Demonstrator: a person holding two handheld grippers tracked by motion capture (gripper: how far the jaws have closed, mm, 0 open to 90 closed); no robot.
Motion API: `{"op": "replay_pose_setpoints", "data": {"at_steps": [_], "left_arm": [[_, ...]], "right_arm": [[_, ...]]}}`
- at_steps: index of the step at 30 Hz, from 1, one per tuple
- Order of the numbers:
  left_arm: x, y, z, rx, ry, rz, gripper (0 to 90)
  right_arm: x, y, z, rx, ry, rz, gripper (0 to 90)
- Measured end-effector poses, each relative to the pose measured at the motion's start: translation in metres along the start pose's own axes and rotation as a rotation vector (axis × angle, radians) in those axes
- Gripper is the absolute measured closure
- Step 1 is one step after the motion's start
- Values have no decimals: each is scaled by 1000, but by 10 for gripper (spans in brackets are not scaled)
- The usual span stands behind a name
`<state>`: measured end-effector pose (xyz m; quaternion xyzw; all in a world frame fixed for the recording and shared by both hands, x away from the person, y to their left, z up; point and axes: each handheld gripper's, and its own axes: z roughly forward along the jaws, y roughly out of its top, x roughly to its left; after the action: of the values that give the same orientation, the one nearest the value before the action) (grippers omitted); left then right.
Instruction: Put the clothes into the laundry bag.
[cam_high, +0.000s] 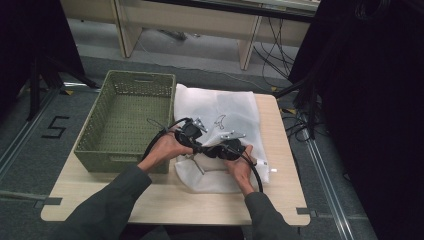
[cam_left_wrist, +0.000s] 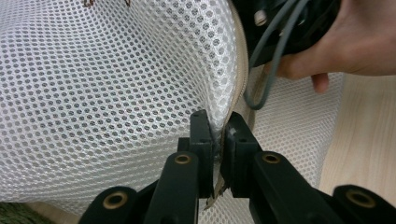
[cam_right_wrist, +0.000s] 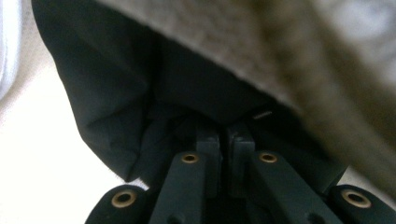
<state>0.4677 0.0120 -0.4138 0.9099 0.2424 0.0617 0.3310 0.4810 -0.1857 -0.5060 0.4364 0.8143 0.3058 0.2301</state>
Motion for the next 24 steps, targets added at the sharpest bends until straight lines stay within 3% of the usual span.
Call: {"op": "replay_pose_setpoints", "data": {"at_steps": [1, 2, 4, 5, 8, 11, 15, 18, 21, 24], "left_arm": [[2, 0, -1, 21, 5, 27, 831], [1, -1, 0, 18, 10, 26, 829], [1, -1, 1, 24, 16, 40, 826], [-1, -2, 3, 10, 18, 27, 823], [0, -3, 7, 23, 22, 38, 817], [-2, -4, 18, 30, 40, 50, 803], [-7, -5, 37, 57, 60, 57, 780], [-7, -5, 46, 62, 58, 48, 761], [-7, -6, 45, 57, 54, 49, 751], [-7, -5, 38, 38, 46, 50, 732]], "right_arm": [[1, 1, -3, 5, 10, 11, 859], [-1, 1, -7, -11, 14, -7, 844], [-1, 3, -21, -11, 46, 9, 798], [-1, 3, -29, -12, 59, -7, 762], [0, 2, -61, -40, 135, 43, 723], [-4, -1, -88, -107, 116, -24, 693], [-12, -6, -113, -170, 77, -26, 684], [-21, -7, -122, -213, 36, -18, 659], [-27, -12, -121, -195, 49, -31, 631], [-28, -19, -114, -130, 60, -63, 582]]}}
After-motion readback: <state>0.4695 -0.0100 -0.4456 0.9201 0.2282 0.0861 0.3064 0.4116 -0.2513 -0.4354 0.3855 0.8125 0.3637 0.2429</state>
